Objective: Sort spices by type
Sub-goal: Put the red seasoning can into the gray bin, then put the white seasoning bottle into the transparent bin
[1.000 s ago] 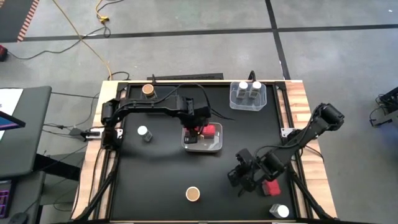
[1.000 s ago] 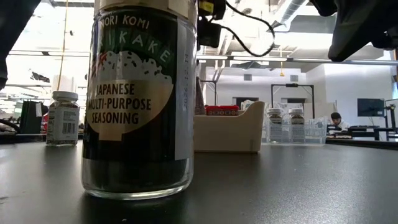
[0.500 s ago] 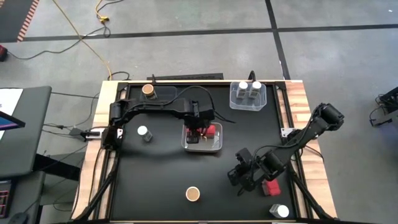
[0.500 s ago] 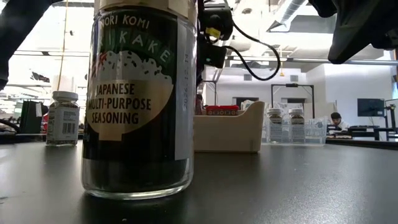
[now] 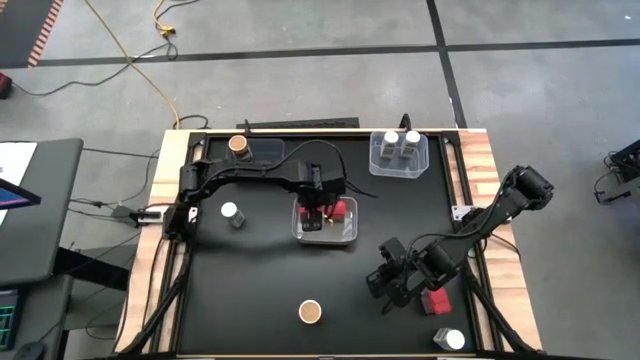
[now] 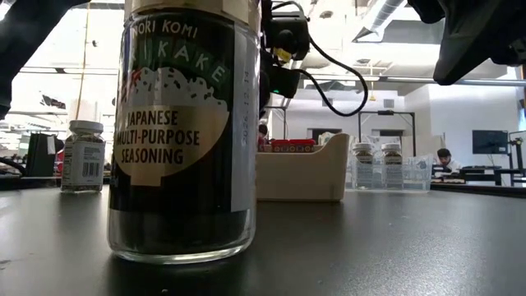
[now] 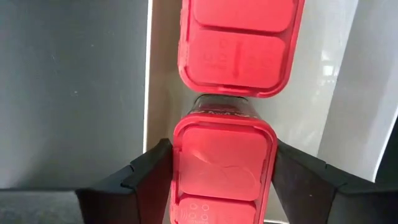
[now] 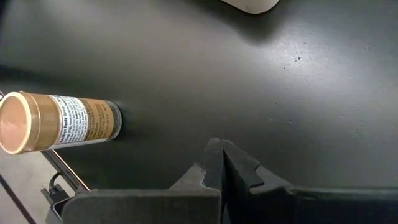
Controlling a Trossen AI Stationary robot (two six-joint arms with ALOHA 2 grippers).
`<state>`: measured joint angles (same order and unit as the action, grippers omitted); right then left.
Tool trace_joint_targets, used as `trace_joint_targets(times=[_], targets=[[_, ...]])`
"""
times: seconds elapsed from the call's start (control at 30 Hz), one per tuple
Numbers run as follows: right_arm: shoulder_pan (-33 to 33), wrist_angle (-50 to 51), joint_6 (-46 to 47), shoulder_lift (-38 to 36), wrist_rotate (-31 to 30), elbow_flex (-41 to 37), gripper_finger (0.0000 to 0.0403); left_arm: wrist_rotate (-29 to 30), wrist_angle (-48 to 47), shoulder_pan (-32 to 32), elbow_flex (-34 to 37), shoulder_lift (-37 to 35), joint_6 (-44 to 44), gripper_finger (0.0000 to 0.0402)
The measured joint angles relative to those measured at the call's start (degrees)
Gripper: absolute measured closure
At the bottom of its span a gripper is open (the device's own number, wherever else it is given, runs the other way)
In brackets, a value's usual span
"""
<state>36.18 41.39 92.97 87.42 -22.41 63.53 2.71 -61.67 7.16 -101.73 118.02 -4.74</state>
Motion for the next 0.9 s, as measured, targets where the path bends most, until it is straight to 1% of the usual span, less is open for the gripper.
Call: trace_joint_targets(times=[0.63, 0.77, 0.9], targets=[[0.00, -0.65, 1.20, 0.00, 0.00, 0.00, 0.0379, 0.18, 1.69, -0.04, 0.02, 0.02, 2.35, 0.0154], [0.00, -0.74, 1.52, 0.00, 0.00, 0.00, 0.0379, 0.21, 1.66, -0.04, 0.02, 0.02, 3.63, 0.0126], [0.00, -0.73, 1.69, 0.00, 0.00, 0.00, 0.0379, 0.22, 1.59, -0.07, 0.02, 0.02, 1.74, 0.0094]])
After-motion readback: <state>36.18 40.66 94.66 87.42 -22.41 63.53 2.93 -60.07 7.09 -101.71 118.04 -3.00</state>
